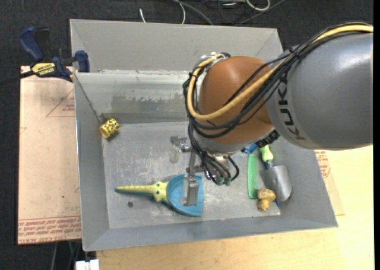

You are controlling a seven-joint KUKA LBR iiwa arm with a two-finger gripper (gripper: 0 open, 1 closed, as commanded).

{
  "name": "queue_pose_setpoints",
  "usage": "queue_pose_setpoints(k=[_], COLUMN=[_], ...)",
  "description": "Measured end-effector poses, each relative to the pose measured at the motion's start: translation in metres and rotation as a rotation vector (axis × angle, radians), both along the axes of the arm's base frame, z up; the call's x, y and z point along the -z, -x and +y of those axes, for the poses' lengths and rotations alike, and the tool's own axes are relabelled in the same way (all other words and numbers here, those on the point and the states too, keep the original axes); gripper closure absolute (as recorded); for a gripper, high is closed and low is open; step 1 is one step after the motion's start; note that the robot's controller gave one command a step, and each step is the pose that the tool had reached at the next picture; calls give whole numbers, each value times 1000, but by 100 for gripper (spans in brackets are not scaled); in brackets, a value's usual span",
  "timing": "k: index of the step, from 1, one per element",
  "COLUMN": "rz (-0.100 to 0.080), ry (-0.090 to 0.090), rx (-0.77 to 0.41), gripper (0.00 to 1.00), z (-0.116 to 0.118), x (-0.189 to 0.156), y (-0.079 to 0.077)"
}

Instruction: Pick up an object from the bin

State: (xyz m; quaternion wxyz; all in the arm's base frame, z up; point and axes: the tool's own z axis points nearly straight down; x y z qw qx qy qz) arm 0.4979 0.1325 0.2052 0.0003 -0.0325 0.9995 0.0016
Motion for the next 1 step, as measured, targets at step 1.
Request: queue_pose_setpoints(k=[1], rz=[-3], ry=[-1], rx=[3], gripper=[0], z=[-13], x=[-62], y=[-27])
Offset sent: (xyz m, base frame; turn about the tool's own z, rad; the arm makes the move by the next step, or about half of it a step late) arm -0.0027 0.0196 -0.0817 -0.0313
